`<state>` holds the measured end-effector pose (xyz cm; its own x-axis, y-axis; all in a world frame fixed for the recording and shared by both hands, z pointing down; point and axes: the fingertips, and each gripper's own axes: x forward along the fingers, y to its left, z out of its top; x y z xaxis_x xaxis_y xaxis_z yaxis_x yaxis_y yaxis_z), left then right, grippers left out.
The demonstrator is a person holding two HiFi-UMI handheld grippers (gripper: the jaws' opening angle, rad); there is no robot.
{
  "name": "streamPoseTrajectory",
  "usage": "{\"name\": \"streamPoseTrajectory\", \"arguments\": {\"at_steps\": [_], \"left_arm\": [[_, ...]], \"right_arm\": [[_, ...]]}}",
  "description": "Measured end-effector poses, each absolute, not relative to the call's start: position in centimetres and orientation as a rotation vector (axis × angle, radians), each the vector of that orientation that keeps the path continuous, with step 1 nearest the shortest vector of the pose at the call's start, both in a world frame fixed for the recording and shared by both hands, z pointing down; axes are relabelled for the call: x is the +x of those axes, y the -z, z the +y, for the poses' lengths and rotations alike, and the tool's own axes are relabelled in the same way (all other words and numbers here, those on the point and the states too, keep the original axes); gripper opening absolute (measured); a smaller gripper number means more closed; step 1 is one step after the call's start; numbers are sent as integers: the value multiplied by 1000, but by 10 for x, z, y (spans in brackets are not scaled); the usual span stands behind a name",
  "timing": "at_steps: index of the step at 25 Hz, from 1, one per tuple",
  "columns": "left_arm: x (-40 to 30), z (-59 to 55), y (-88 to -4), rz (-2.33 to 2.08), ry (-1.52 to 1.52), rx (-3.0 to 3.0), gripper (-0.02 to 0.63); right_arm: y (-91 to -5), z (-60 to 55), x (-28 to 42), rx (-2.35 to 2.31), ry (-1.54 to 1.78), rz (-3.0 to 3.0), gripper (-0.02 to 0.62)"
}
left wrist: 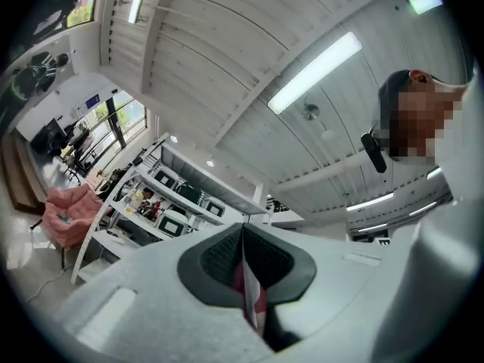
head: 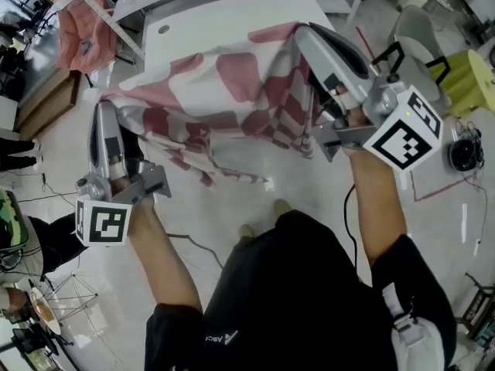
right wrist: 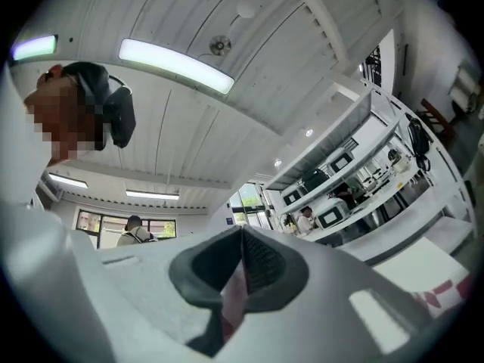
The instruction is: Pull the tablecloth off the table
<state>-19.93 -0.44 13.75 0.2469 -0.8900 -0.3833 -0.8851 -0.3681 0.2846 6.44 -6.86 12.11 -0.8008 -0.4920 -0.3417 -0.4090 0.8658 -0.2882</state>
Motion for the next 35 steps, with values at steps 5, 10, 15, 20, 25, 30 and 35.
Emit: {"name": "streamPoseTrajectory", "arguments": {"at_steps": [5,10,15,20,25,30,35], "left_arm": [[-232,72,-95,-1639,857,2569,9],[-266,145,-70,-1544,876,2648,9],[-271,139,-81,-1576,837,2631,9],[-283,125,-102,-1690,741,2550,9],[-276,119,-123,-1689,726,2478,9],[-218,113,-172,-1678,722,2468,9],[-215,113,-172,-1626,713,2481,9]], "right_arm": [[-78,7,36,-628,285,2544,3],[-56,84,4,-640,284,2474,3],[-78,82,8,-669,328,2467,3],[-104,61,6,-703,384,2509,3],[-127,53,15,-717,449,2548,3],[-176,46,80,-717,445,2560,3],[-176,46,83,-771,431,2580,3]]}}
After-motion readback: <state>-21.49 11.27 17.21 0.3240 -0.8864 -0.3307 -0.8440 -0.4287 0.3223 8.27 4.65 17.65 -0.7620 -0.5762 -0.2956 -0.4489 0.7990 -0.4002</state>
